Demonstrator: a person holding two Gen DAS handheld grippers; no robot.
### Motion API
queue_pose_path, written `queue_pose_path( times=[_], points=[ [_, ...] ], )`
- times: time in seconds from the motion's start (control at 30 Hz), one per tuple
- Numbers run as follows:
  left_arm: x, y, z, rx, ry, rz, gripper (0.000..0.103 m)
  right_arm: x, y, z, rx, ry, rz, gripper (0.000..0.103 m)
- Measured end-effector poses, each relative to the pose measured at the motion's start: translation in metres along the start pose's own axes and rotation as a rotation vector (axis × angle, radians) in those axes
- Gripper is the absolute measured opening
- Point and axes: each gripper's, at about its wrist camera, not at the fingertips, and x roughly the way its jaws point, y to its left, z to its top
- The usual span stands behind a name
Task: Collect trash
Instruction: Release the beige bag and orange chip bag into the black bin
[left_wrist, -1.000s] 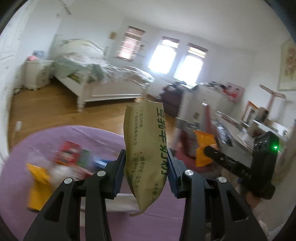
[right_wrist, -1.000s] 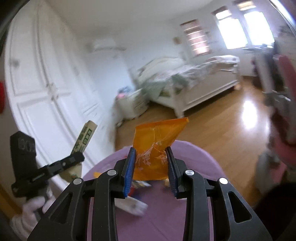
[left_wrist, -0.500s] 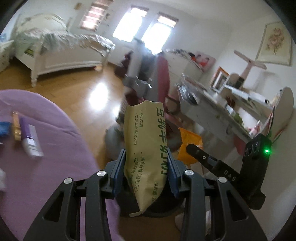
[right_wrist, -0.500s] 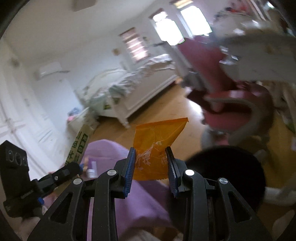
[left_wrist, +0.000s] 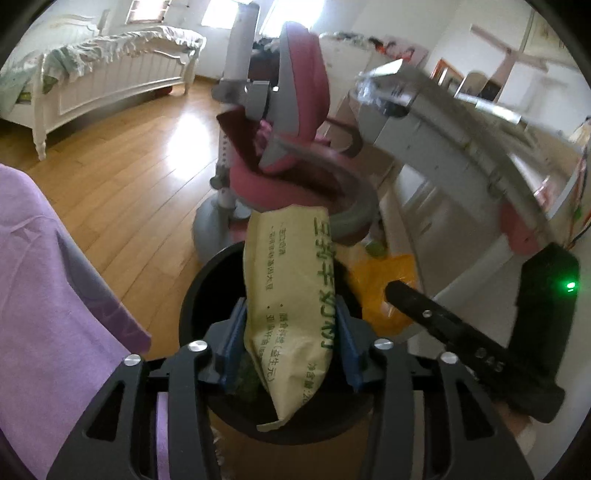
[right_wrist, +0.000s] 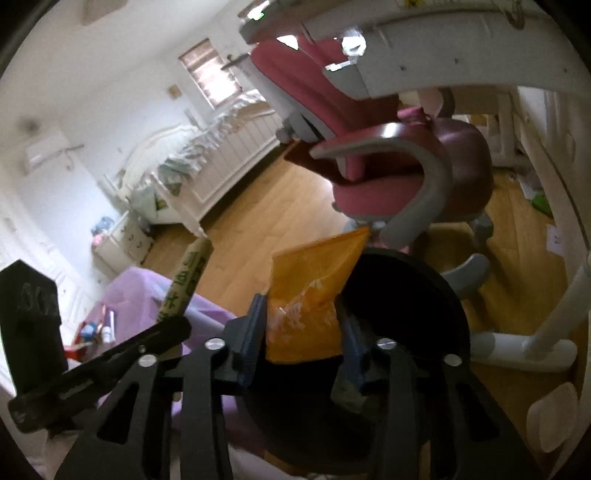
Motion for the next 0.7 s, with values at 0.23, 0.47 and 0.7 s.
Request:
queue_pose_path(
  times=[0.23,0.47,0.7],
  points=[
    [-0.016,-0.007,0.002,0.028,-0.053,0.014,0.085,-0.01,0.006,-0.002,0.007,-0.036,-0.032,0.08],
    [-0.077,0.012,0.006,-0.003,-0.162,0.018,0.086,-0.007,0.049,-0.006,-0.031,-0.021,0.023,0.08],
    [-0.183,0.099,0.002,-0.125,-0.318,0.166,0.086,0.012,0.142,-0.018,-0.199,0.038,0.15,0.08]
  ],
)
